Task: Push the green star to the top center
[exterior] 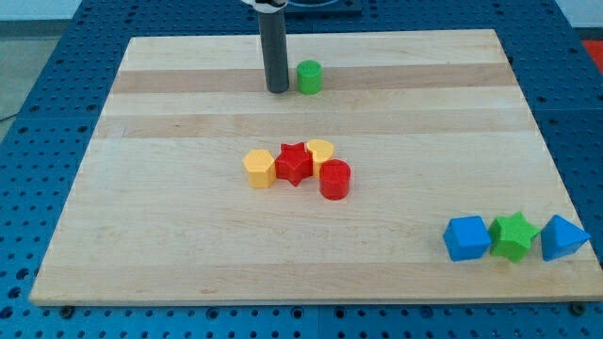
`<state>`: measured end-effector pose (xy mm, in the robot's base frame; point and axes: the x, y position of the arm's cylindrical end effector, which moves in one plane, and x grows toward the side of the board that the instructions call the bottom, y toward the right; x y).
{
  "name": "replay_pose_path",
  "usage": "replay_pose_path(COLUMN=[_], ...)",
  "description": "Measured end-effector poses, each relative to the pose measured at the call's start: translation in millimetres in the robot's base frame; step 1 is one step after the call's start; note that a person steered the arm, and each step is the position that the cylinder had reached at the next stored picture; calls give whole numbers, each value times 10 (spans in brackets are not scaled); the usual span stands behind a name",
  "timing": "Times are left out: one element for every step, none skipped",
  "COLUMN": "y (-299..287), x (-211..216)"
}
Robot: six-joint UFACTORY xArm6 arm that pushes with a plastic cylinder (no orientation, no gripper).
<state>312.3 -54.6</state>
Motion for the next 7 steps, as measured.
replay_pose_path(y=[297, 787, 795, 333, 53, 25, -314], x=[212, 348, 122, -198, -296, -115, -241])
